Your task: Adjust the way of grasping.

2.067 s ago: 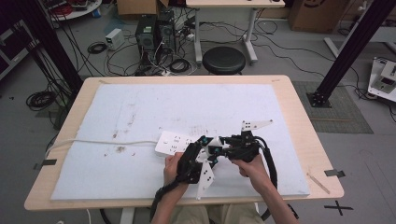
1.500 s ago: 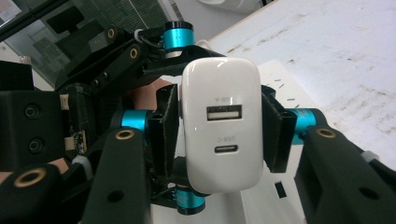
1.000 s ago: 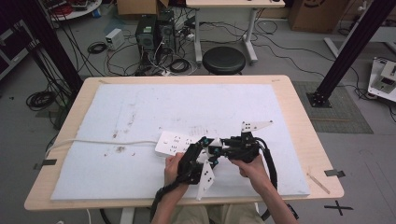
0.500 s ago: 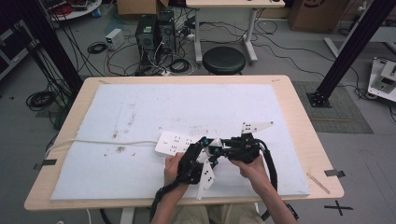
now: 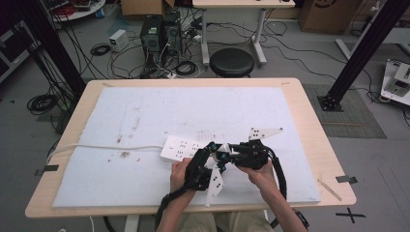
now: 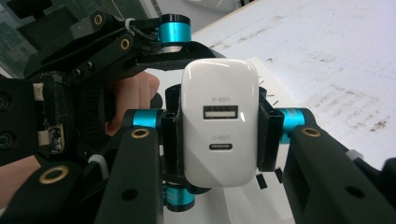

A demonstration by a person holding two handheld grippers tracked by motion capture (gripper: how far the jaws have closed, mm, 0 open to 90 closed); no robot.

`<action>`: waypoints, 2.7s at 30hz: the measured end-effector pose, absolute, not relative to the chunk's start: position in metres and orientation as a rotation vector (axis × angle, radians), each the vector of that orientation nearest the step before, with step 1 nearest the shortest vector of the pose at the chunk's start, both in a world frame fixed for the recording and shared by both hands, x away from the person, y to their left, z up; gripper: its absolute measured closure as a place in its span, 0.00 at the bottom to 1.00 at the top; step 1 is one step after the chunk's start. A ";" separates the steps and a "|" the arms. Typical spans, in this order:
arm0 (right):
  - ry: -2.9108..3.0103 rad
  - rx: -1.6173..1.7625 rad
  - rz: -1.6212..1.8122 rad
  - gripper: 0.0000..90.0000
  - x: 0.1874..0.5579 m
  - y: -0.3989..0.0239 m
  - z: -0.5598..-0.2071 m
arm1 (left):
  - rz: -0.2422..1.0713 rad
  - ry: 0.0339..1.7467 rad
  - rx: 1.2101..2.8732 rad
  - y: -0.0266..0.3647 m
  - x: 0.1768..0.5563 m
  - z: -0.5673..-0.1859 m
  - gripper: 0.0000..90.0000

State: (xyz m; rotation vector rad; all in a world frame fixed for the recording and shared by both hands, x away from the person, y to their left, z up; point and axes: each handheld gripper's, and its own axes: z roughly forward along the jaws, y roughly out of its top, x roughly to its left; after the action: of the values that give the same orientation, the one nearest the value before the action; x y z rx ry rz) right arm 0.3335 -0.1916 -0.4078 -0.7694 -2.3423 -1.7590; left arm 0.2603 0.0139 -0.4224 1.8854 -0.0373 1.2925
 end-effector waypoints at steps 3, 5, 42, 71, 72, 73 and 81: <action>-2.337 -0.773 -1.752 0.70 0.334 -0.191 -0.408 | 1.283 -0.034 1.888 0.014 0.260 -0.423 0.47; -2.333 -0.777 -1.741 0.70 0.334 -0.192 -0.408 | 1.277 -0.030 1.891 0.014 0.260 -0.423 0.47; -2.341 -0.851 -1.738 0.70 0.335 -0.202 -0.408 | 0.858 0.311 1.816 0.061 0.264 -0.420 0.26; -2.378 -0.890 -1.769 0.70 0.335 -0.214 -0.399 | 0.751 0.690 1.633 0.155 0.260 -0.422 0.26; -2.375 -0.893 -1.775 0.70 0.335 -0.214 -0.399 | 0.743 0.744 1.606 0.165 0.259 -0.423 0.26; -2.378 -0.892 -1.781 0.70 0.335 -0.215 -0.398 | 0.736 0.780 1.592 0.170 0.259 -0.423 0.25; -2.409 -0.886 -1.768 0.70 0.333 -0.217 -0.396 | 0.759 0.939 1.509 0.202 0.254 -0.425 0.25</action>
State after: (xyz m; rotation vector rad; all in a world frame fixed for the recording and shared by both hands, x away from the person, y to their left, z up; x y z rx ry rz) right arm 0.3334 -0.2166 -0.3958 -0.8861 -2.4091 -1.7684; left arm 0.2544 0.2025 -0.4249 1.5091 0.9389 0.7591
